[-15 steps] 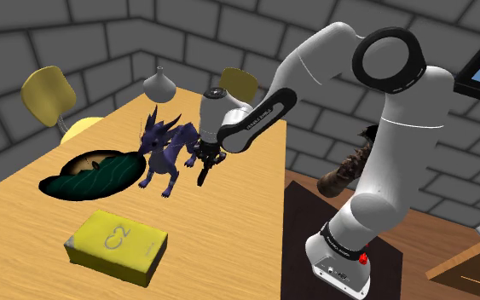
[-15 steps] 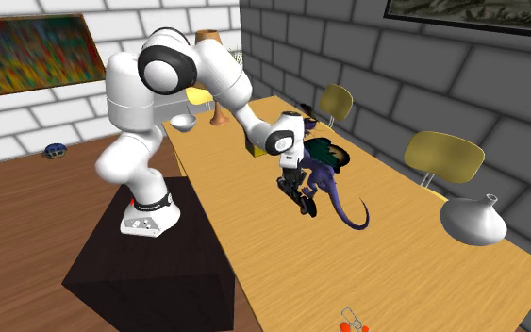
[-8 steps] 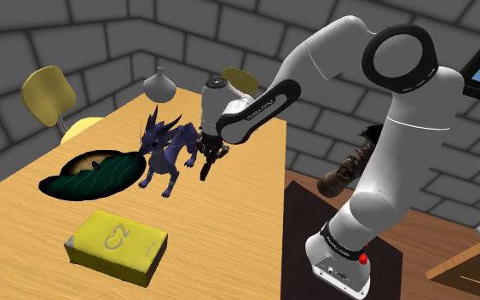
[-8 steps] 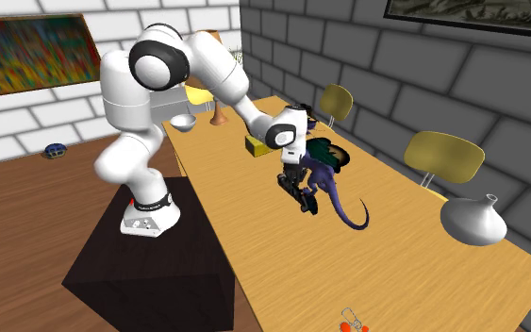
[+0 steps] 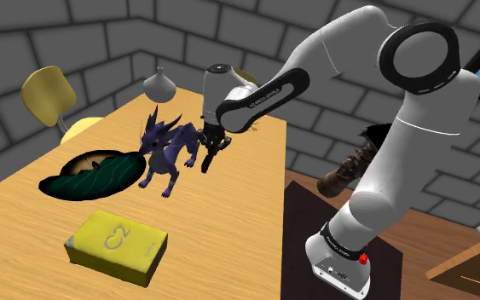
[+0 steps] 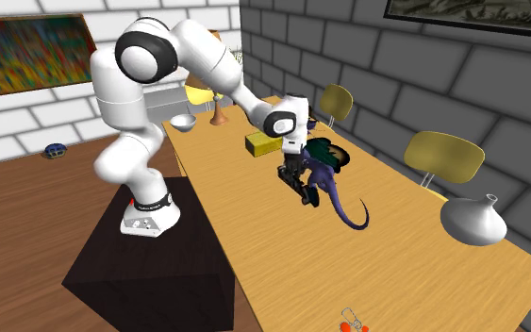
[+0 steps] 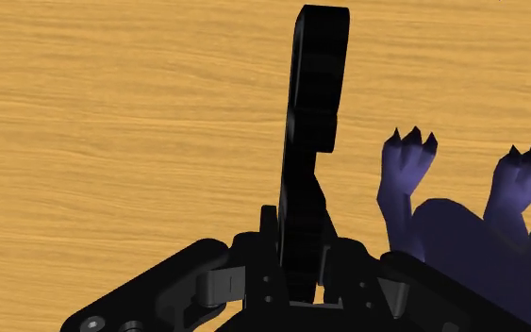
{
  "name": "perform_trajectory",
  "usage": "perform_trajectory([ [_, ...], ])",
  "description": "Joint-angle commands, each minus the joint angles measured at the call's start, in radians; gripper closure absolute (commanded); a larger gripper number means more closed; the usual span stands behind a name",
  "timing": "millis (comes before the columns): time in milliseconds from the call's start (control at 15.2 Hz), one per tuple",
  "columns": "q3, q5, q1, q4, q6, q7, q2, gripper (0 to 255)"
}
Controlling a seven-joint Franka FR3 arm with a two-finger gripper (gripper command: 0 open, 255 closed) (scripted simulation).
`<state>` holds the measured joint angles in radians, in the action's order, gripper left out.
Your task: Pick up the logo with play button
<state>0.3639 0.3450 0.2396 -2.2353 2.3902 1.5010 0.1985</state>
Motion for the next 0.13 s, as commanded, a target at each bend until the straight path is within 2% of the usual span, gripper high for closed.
perform_trajectory([
  [0, 0.004, -0.012, 0.002, 0.000, -0.013, -0.010, -0.015, 255],
  [66, 0.004, -0.012, 0.002, 0.000, -0.013, -0.010, -0.015, 255],
])
